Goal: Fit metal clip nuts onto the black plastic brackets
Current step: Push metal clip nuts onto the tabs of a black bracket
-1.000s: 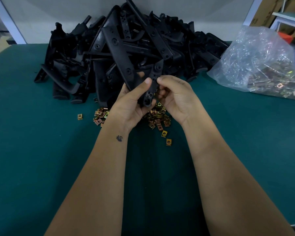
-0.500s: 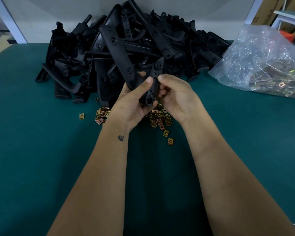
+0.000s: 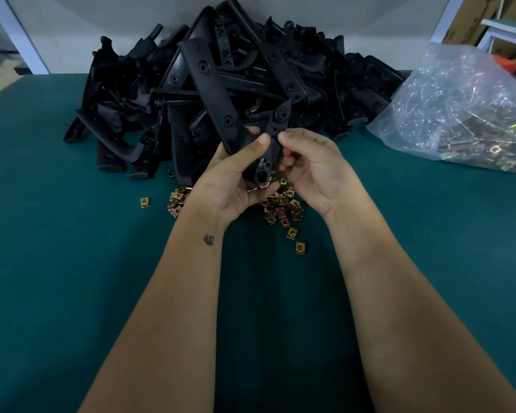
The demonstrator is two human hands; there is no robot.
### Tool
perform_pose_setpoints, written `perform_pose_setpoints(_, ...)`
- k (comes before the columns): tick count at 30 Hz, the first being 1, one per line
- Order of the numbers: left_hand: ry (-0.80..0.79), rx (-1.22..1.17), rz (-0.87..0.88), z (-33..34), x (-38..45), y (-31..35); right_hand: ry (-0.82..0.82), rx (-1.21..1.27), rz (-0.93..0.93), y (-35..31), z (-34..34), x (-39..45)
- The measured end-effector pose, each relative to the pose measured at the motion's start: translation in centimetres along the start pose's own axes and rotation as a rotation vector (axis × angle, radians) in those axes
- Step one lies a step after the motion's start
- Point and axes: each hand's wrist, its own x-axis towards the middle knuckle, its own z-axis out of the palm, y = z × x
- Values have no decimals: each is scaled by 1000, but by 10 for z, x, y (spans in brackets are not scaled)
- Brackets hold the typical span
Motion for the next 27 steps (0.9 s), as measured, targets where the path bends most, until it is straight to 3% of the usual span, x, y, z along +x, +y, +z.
perform_pose_setpoints(12,35,78,-30,-6,0,8,-53,-223,3,-5,-7,0)
perform_pose_setpoints(27,-34,-51,89,1,-4,3,-24,87,36,1,6,2)
